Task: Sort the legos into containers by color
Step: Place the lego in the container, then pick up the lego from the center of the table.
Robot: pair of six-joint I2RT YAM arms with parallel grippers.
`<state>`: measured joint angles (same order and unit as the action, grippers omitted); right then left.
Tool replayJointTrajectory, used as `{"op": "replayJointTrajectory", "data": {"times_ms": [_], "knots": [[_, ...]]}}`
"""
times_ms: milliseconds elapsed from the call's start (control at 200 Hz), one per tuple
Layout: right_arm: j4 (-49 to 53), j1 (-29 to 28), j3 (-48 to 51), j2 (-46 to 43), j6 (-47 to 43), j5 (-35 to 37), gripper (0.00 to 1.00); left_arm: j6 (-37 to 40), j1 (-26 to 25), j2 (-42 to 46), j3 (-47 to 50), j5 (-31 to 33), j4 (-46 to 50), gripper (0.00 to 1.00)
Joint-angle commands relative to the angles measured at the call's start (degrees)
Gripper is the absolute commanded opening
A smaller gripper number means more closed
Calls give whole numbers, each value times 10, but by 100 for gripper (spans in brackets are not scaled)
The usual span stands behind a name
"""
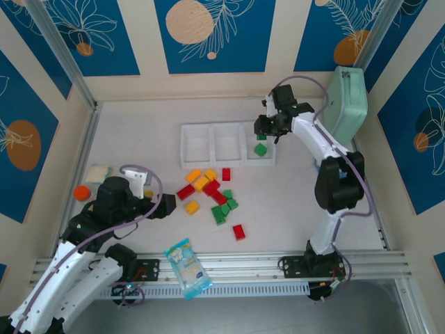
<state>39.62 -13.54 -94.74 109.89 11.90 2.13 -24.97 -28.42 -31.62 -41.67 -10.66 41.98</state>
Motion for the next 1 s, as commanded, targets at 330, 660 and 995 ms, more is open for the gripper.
{"op": "replayJointTrajectory", "data": {"times_ms": [330, 660, 995], "knots": [[12, -5, -61, 92, -11, -64, 49, 13, -10, -27, 9, -44, -24, 100], [51, -18, -11, 3, 64, -52, 80, 10, -10, -31, 8, -45, -23, 99], [24, -145, 212, -196, 188, -17, 99, 34, -10, -29, -14, -35, 11, 99]]}}
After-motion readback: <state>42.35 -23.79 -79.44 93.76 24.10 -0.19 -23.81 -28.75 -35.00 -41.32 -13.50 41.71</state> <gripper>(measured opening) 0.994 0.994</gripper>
